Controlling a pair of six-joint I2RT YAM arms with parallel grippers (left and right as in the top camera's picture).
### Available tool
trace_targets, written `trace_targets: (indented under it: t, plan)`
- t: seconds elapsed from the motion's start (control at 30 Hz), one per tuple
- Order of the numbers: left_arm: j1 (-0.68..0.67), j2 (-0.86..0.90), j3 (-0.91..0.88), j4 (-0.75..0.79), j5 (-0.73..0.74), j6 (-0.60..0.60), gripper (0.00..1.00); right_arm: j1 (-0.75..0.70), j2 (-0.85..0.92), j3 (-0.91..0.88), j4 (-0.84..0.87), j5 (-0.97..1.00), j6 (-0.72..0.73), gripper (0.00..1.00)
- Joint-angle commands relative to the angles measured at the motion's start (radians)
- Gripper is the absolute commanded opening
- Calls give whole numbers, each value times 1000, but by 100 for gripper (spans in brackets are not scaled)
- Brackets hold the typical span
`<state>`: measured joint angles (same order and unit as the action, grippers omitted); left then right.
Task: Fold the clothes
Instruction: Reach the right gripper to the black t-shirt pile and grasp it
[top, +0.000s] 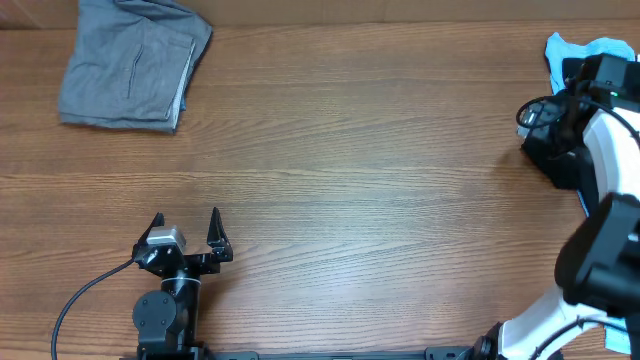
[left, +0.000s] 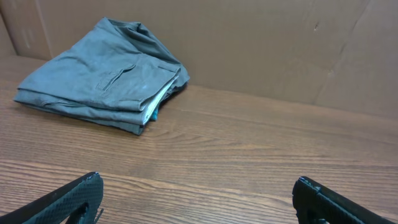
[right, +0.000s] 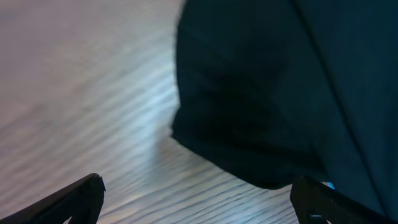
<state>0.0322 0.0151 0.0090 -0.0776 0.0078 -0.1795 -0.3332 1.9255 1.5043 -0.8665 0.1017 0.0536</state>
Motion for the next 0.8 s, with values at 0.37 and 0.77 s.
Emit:
trace_targets:
  t: [0.37,0.77]
  plan:
    - [-5,-11,-4,0,8,16,100,7,149,24,30,177,-63,90]
    - [-5,-11,-4,0,8,16,100,81,164,18,69,167,-98,91]
